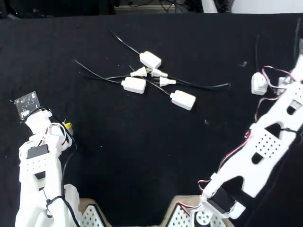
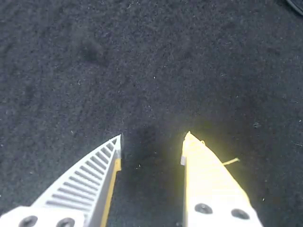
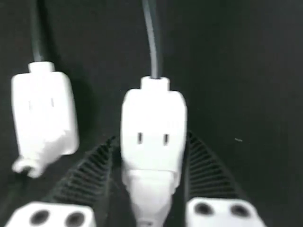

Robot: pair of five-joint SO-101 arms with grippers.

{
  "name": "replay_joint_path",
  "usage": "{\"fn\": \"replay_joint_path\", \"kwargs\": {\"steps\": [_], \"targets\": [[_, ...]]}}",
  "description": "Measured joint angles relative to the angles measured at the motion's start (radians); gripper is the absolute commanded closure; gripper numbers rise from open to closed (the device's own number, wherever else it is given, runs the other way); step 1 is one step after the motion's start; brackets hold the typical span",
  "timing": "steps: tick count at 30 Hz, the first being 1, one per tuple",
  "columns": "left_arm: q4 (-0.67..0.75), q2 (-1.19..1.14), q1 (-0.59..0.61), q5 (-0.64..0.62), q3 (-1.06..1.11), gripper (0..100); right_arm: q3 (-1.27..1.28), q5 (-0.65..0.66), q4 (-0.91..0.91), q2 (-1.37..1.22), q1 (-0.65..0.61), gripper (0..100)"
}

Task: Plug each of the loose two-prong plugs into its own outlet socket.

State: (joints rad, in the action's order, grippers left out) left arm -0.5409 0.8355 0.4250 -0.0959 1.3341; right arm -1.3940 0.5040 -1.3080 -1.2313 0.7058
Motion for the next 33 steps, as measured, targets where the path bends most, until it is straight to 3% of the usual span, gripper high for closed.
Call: {"fn": "replay_joint_path", "kwargs": {"steps": [4, 9, 15, 22, 27, 33], "targets": [[0.000, 0.000, 0.000, 0.000, 0.000, 79, -0.015, -0.015, 0.017, -0.003, -0.032, 79.8], [0.000, 0.000, 0.000, 0.000, 0.000, 79, -0.098, -0.087, 0.000, -0.003, -0.032, 64.9], [0.000, 0.000, 0.000, 0.000, 0.000, 79, -0.207, -0.107, -0.049, 0.032, -0.032, 69.6], [0.000, 0.000, 0.000, 0.000, 0.000, 79, -0.207, -0.229, -0.049, 0.270, -0.072, 70.1], [0.000, 0.000, 0.000, 0.000, 0.000, 79, -0.218, -0.244, -0.121, 0.473, -0.190, 70.1], [0.000, 0.000, 0.000, 0.000, 0.000, 79, -0.226, -0.295, -0.256, 0.677, -0.420, 70.1]]}}
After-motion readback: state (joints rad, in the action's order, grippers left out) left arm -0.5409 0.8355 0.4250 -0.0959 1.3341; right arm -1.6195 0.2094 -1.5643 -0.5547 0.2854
